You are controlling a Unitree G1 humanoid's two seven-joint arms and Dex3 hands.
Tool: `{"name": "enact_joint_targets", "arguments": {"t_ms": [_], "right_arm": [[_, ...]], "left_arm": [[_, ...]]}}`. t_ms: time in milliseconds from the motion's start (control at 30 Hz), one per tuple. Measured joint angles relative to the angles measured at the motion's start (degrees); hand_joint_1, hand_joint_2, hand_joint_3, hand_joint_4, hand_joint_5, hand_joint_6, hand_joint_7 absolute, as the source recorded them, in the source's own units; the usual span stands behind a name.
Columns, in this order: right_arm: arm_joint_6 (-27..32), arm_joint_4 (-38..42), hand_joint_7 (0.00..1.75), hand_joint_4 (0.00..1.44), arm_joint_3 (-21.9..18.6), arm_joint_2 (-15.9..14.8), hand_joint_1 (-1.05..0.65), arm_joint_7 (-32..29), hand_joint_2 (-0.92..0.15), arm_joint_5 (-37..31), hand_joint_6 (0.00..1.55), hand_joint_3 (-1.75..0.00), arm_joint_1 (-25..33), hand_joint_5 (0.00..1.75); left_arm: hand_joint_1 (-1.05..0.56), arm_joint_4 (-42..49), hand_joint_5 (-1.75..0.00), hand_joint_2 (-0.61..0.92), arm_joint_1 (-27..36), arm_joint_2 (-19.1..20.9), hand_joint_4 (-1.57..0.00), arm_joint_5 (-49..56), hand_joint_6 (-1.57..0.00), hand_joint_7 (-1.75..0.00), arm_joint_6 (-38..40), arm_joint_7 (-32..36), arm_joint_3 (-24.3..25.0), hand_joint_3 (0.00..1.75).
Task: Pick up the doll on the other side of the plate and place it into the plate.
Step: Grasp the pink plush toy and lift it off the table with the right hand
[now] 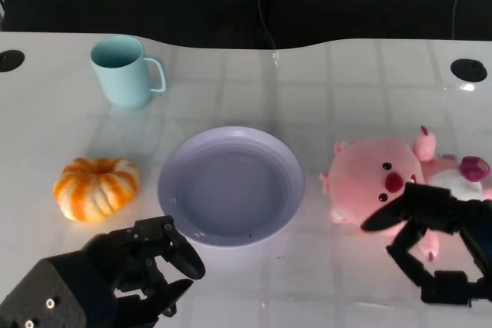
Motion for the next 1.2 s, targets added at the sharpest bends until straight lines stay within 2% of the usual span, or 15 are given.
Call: {"name": "enact_joint_targets", "arguments": {"t_ms": [33, 100, 167, 300, 400, 500, 867, 1200], "right_arm": [[-0.58, 0.19, 0.56, 0.50, -0.31, 0.01, -0.14, -0.43, -0.61, -0.38, 0.55, -0.68, -0.27, 0.87], [-0.95, 0.34, 0.46, 0.38, -1.19, -0.04, -0.23, -1.26, -0.74, -1.35, 0.46, -0.40, -0.57, 0.79], [-0.94, 0.28, 0.36, 0.24, -1.77, -0.63, -0.34, -2.00, -0.86, -4.02, 0.37, -0.19, -0.87, 0.75], [-0.76, 0.11, 0.27, 0.07, -3.33, -3.06, -0.43, -3.11, -0.92, -10.59, 0.27, -0.06, -1.46, 0.73], [0.10, -0.56, 0.22, 0.01, -4.12, -4.63, -0.48, -3.22, -0.90, -13.93, 0.22, -0.01, -1.82, 0.70], [2.03, -1.70, 0.19, 0.00, -4.22, -6.43, -0.54, -2.84, -0.89, -17.47, 0.19, 0.00, -2.06, 0.63], [9.28, -3.61, 0.15, 0.00, -3.34, -8.65, -0.62, 1.94, -0.85, -24.41, 0.19, 0.00, -4.09, 0.53], [17.25, -2.30, 0.09, 0.01, 1.34, -11.74, -0.67, 8.64, -0.88, -33.94, 0.18, -0.01, -7.46, 0.46]], "left_arm": [[-0.13, 0.00, -1.55, 0.92, 0.00, 0.00, -0.58, 0.01, -0.54, -1.40, 0.00, 0.00, -0.01, 0.49], [-0.12, 0.00, -1.55, 0.92, 0.02, 0.00, -0.57, 0.03, -0.53, -1.40, -0.07, 0.00, -0.01, 0.49], [-0.12, 0.02, -1.55, 0.92, 0.07, 0.00, -0.57, 0.09, -0.53, -1.40, -0.73, 0.00, -0.04, 0.49], [-0.13, 0.02, -1.55, 0.92, 0.15, -0.01, -0.57, 0.09, -0.53, -1.40, -0.94, 0.00, -0.08, 0.49], [-0.13, 0.02, -1.55, 0.92, 0.17, -0.04, -0.57, 0.10, -0.53, -1.40, -0.93, 0.00, -0.12, 0.50], [-0.15, 0.02, -1.54, 0.92, 0.17, -0.07, -0.57, 0.14, -0.53, -1.40, -0.78, 0.00, -0.19, 0.48], [-0.14, 0.40, -1.55, 0.92, 0.15, -0.66, -0.57, 0.73, -0.53, -1.40, -0.63, 0.04, -0.57, 0.48], [-0.12, -1.66, -1.56, 0.92, 2.38, -1.27, -0.58, 2.03, -0.54, -1.35, 0.46, 0.42, -1.58, 0.49]]}}
